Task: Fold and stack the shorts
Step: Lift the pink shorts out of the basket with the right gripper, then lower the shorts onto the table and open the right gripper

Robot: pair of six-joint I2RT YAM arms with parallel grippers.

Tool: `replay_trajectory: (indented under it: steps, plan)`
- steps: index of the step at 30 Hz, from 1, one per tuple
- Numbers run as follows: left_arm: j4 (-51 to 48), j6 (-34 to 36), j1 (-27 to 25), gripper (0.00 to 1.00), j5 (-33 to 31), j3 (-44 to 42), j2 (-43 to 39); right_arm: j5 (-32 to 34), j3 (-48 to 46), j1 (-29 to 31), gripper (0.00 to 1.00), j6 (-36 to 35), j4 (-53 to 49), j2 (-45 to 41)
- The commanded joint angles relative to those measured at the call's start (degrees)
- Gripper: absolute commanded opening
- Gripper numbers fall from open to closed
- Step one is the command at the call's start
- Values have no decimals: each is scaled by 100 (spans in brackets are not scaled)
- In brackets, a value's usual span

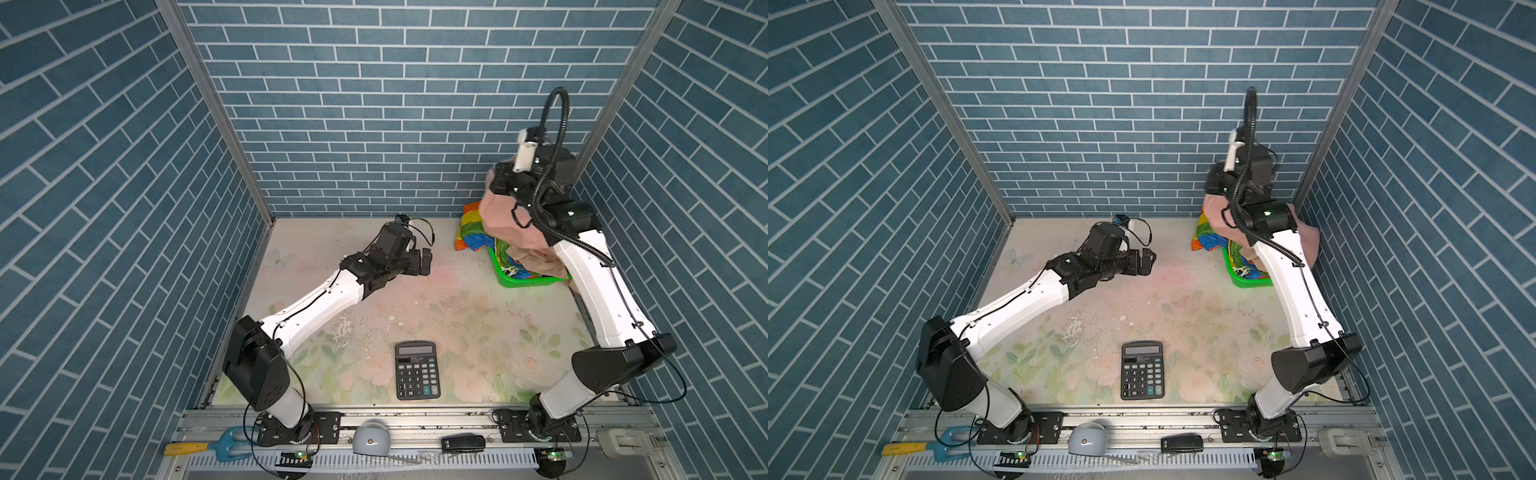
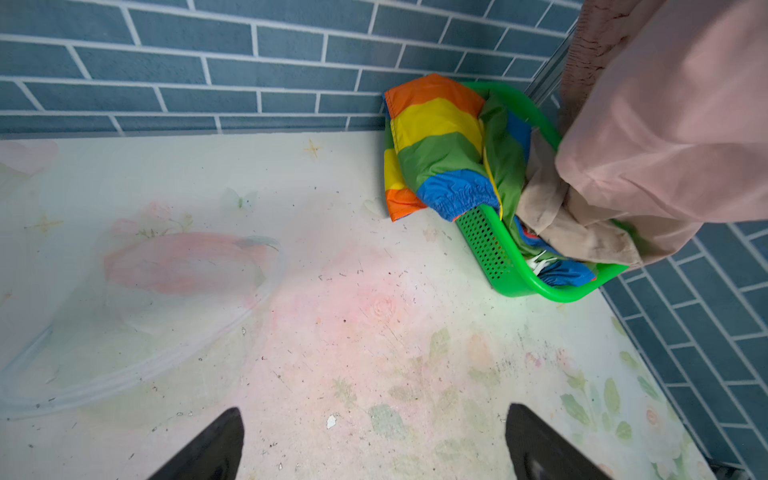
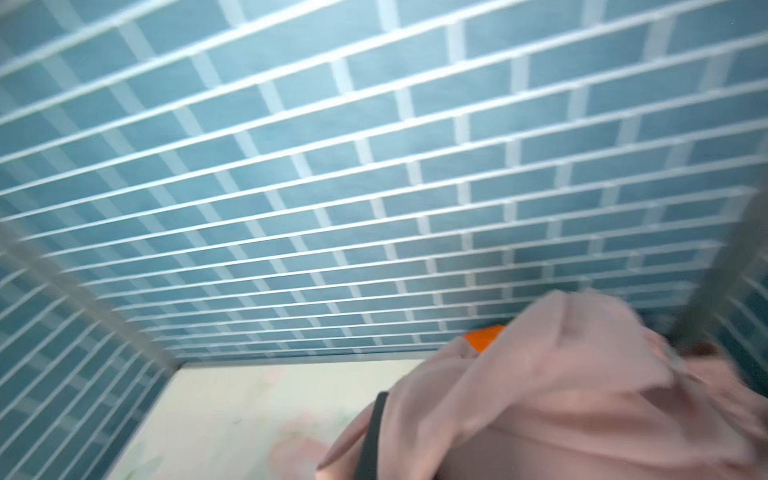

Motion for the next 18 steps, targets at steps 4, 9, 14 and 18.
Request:
replay_trajectory:
  steps: [4, 9, 14, 18]
  plan:
    - [226, -668, 802, 100, 174, -1121, -1007, -2195, 1302, 1040, 0, -233, 216, 1089]
    - [572, -1050, 1417, 99, 286, -2071, -1816, -1466, 2061, 1013, 3, 166, -1083, 2650]
    - [391, -937, 1563, 99, 240, -2326, -2090, -1209, 2031, 800, 51, 646, -1660, 3601]
    - [209, -891, 1656, 100, 285, -2390, -2013, -1174, 1217, 712, 74, 668, -1417, 3232]
